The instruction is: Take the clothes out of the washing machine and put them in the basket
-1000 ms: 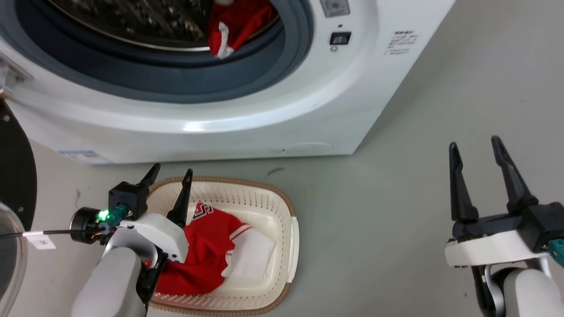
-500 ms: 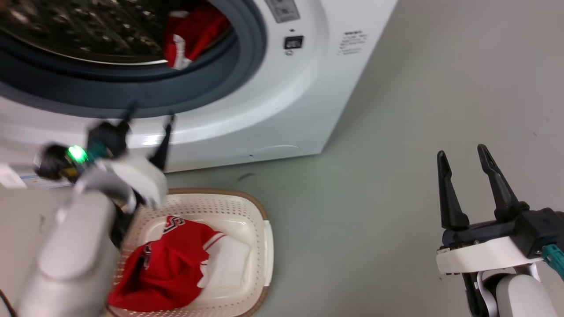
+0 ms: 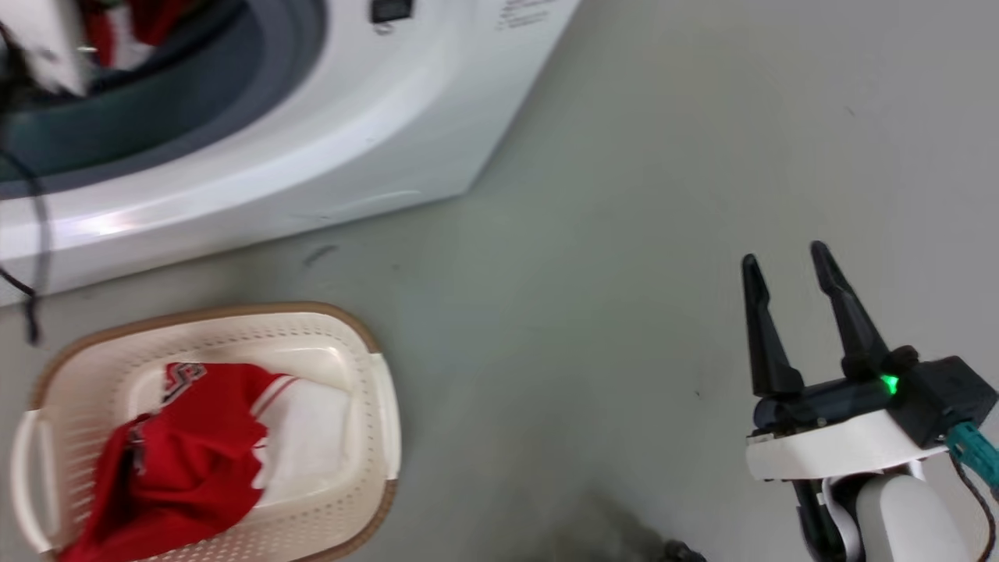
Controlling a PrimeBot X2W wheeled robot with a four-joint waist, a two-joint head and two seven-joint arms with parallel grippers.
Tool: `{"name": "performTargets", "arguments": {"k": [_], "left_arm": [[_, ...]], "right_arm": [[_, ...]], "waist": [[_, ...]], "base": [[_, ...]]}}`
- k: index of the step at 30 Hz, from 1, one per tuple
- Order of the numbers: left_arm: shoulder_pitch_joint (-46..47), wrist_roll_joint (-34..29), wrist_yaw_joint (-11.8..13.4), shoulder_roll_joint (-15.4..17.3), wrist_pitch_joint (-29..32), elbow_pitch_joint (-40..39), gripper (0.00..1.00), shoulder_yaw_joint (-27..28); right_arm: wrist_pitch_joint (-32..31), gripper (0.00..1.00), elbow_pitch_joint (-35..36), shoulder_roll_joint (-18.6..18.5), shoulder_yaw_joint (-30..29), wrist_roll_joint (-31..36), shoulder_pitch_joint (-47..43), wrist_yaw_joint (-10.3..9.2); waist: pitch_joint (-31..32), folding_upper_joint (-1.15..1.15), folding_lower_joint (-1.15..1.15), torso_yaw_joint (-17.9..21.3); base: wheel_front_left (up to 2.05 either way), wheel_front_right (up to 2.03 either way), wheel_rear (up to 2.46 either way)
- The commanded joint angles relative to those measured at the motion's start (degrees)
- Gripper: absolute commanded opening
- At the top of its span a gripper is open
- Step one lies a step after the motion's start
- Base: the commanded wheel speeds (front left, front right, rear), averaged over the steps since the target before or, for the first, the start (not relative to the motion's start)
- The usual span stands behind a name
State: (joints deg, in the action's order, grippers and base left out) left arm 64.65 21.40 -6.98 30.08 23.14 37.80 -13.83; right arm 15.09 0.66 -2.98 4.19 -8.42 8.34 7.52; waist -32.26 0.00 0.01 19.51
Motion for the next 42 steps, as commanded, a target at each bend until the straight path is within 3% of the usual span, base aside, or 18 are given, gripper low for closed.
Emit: {"name": "performTargets", "arguments": {"k": [1, 8, 19, 20, 21, 22, 28, 37, 40, 41, 42], "left_arm": [[3.0, 0.1, 0.3, 1.5, 2.6, 1.6, 1.00, 0.5], [11.1, -0.6, 1.9, 5.5, 11.9, 6.8, 1.00, 0.5], [12.8, -1.6, 2.7, 6.3, 18.2, 11.1, 1.00, -1.7], [12.6, -1.4, 2.5, 6.2, 18.6, 11.3, 0.79, -1.9], [12.6, -1.2, 2.3, 6.0, 18.7, 11.4, 0.07, -2.0], [12.6, -1.1, 2.2, 5.9, 18.9, 11.4, 0.00, -2.1], [12.0, 0.5, 2.0, 5.4, 15.1, 11.3, 0.00, -1.3], [9.2, 1.8, 1.1, 3.1, 2.3, 10.9, 0.00, -0.9], [6.1, 2.7, 0.7, 1.3, -6.1, 11.0, 0.00, -0.7], [6.1, 2.7, 0.7, 1.3, -6.1, 11.0, 0.00, -0.7], [1.6, 3.8, 0.0, 0.0, -15.6, 11.3, 0.00, -1.2]], "right_arm": [[0.1, 1.00, 0.3, 0.2, 0.8, -0.9, 1.2, -0.06], [0.1, 1.00, 0.8, 0.2, 3.7, -3.0, 0.9, -0.06], [0.1, 1.00, 1.8, 0.2, 4.7, -4.4, 1.1, -0.06], [0.1, 1.00, 1.8, 0.2, 4.7, -4.3, 1.2, -0.05], [0.1, 1.00, 1.8, 0.2, 4.7, -4.3, 1.2, -0.06], [0.1, 1.00, 1.8, 0.2, 4.6, -4.2, 1.3, -0.06], [0.1, 1.00, 1.5, 0.2, 4.2, -3.3, 2.0, -0.06], [0.1, 1.00, 1.4, 0.2, 1.9, -0.4, 2.4, -0.06], [0.1, 1.00, 1.1, 0.1, 0.8, 1.5, 2.2, -0.06], [0.1, 1.00, 1.1, 0.1, 0.8, 1.5, 2.2, -0.06], [0.1, 1.00, 1.4, 0.1, -0.1, 3.1, 1.1, -0.06]], "waist": [[-4.4, 0.00, -0.01, 4.5], [-7.8, 0.00, -0.01, 9.2], [-10.2, 0.00, -0.01, 10.9], [-10.3, 0.00, -0.01, 10.8], [-10.3, 0.00, -0.01, 10.7], [-10.4, 0.00, -0.01, 10.6], [-9.6, 0.00, -0.01, 9.1], [-4.9, 0.00, -0.01, 5.3], [-1.2, 0.00, -0.01, 2.9], [-1.2, 0.00, -0.01, 2.9], [2.7, 0.00, -0.01, 0.3]], "base": [[0.00, 0.00, 0.00], [0.00, 0.00, 0.00], [0.00, 0.00, 0.00], [0.00, 0.00, 0.00], [0.00, 0.00, 0.00], [0.00, 0.00, 0.00], [0.00, 0.00, 0.00], [0.00, 0.00, 0.00], [0.00, 0.00, 0.00], [0.00, 0.00, 0.00], [0.00, 0.00, 0.00]]}}
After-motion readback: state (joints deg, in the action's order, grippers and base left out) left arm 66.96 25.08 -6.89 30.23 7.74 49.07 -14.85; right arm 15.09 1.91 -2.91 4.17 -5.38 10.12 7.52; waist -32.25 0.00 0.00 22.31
